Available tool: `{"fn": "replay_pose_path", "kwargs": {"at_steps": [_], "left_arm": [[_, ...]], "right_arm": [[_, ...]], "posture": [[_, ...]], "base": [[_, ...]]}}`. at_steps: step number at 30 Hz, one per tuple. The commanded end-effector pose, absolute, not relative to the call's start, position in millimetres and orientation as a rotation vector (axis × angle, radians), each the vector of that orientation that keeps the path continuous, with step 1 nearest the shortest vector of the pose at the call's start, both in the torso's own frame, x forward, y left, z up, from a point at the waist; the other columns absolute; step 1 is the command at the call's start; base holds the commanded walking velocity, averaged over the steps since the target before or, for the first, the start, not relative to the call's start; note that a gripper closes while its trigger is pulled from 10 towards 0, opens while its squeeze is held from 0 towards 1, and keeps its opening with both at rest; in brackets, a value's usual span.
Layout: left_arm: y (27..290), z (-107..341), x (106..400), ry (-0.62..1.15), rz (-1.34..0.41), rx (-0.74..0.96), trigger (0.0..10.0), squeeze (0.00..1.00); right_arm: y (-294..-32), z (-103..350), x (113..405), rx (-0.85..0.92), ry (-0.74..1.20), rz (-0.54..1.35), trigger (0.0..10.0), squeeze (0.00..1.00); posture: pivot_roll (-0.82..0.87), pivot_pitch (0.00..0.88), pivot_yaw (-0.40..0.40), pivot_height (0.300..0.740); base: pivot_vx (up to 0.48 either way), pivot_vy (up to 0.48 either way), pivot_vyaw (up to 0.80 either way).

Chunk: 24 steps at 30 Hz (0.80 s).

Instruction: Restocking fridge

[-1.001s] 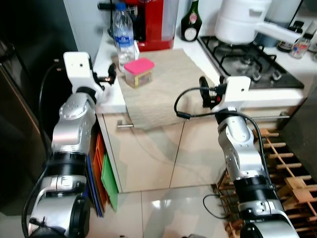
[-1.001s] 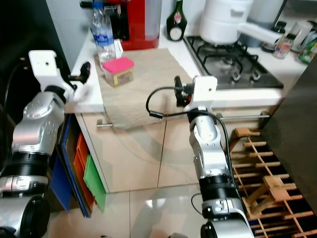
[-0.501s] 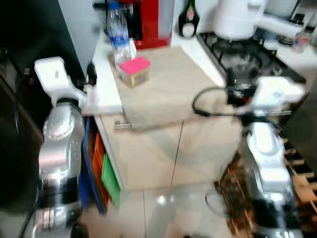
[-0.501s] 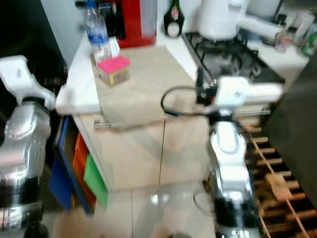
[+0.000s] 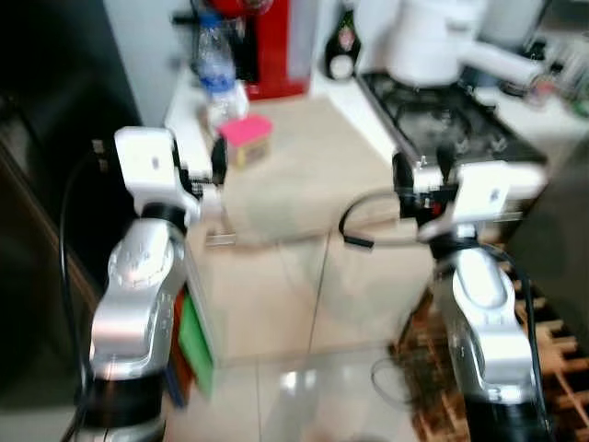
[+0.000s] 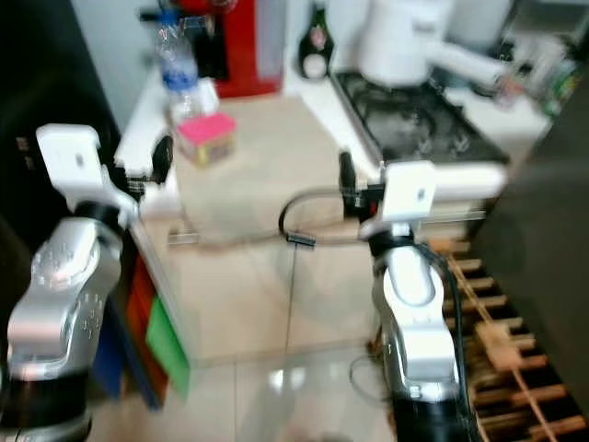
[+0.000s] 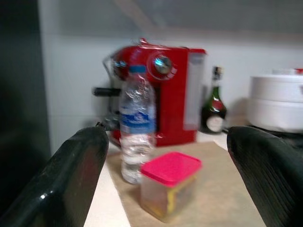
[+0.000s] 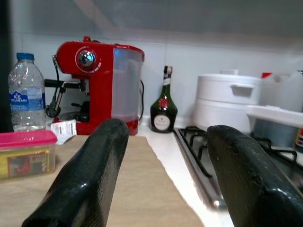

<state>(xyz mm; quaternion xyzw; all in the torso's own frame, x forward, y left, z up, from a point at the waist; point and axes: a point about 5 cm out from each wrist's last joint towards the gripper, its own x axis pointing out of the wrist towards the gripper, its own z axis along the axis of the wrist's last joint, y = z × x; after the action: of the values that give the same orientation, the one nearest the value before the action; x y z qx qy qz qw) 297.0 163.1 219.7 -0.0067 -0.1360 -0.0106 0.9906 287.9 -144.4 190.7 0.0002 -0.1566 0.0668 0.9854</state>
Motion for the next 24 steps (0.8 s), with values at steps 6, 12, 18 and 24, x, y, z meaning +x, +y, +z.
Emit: {"fn": "replay_pose_path", "kwargs": {"at_steps": [6,12,18,24], "left_arm": [[169,219,300,-0.259,0.038,-0.039,10.0,0.0],[173,229,302,-0.289,0.034,-0.076,10.0,0.0],[198,243,315,-0.292,0.025,-0.052,10.0,0.0],[220,245,332,-0.239,-0.037,-0.009,10.0,0.0]], "right_arm": [[-142,187,294,0.007,-0.294,0.149,10.0,0.0],[-142,193,298,0.006,-0.317,0.152,10.0,0.0],[-142,195,301,0.004,-0.324,0.155,10.0,0.0],[-139,195,302,0.004,-0.322,0.164,10.0,0.0]], "posture": [[-0.07,0.0,0.007,0.74],[-0.07,0.0,0.006,0.74],[-0.06,0.0,0.005,0.74],[-0.06,0.002,0.003,0.74]], "base": [[0.467,0.0,0.0],[0.3,0.0,0.0],[0.0,0.0,0.0],[0.0,0.0,0.0]]}}
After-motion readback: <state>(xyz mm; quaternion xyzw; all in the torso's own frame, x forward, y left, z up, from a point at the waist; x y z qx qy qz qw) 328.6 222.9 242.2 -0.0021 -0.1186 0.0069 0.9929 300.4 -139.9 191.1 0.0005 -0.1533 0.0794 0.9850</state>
